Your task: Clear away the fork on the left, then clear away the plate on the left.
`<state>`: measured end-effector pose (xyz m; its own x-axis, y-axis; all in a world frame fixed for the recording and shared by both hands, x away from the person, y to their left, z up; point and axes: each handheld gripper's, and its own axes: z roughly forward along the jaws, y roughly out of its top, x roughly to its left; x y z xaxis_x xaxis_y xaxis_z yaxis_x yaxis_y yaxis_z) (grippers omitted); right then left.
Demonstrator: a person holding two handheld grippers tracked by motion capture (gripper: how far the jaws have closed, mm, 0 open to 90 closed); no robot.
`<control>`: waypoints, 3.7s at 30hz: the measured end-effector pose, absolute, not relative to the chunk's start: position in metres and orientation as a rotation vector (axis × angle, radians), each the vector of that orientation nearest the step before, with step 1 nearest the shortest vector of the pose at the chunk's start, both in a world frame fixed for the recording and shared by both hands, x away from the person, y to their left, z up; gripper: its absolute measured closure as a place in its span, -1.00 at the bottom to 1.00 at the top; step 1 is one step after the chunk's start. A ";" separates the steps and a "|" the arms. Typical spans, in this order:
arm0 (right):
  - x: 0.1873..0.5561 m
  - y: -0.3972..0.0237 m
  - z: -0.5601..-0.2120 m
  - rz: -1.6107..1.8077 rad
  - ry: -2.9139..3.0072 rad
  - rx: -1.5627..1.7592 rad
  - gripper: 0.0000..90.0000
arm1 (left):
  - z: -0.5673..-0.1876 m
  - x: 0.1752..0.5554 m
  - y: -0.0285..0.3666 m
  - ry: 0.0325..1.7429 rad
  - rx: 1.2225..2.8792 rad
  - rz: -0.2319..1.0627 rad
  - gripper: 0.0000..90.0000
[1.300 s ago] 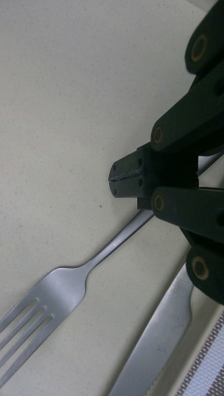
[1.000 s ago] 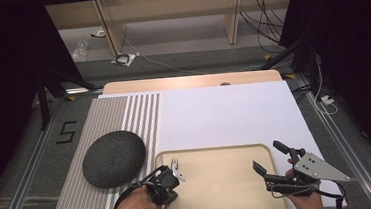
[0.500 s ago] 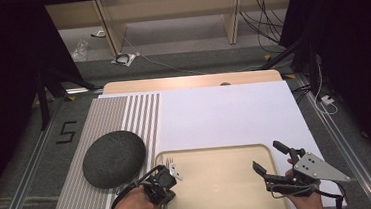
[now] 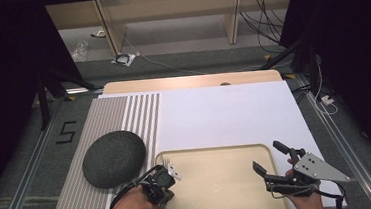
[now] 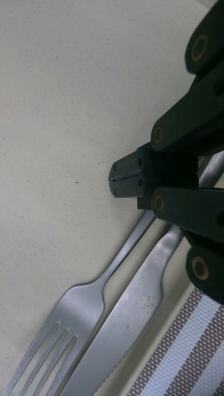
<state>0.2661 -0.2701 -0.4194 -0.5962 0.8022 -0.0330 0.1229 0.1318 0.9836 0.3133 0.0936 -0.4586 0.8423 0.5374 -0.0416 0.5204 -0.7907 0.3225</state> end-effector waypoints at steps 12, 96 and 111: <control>0.266 -0.270 -0.420 1.507 1.833 0.893 -0.70 | -0.423 0.320 0.119 0.844 2.450 0.150 0.33; 0.266 -0.269 -0.420 1.499 1.842 0.895 -0.70 | -0.429 0.306 0.268 1.735 1.452 0.476 -0.64; 0.267 -0.270 -0.421 1.504 1.839 0.895 -0.70 | -0.440 0.295 0.291 1.862 1.186 0.392 -0.66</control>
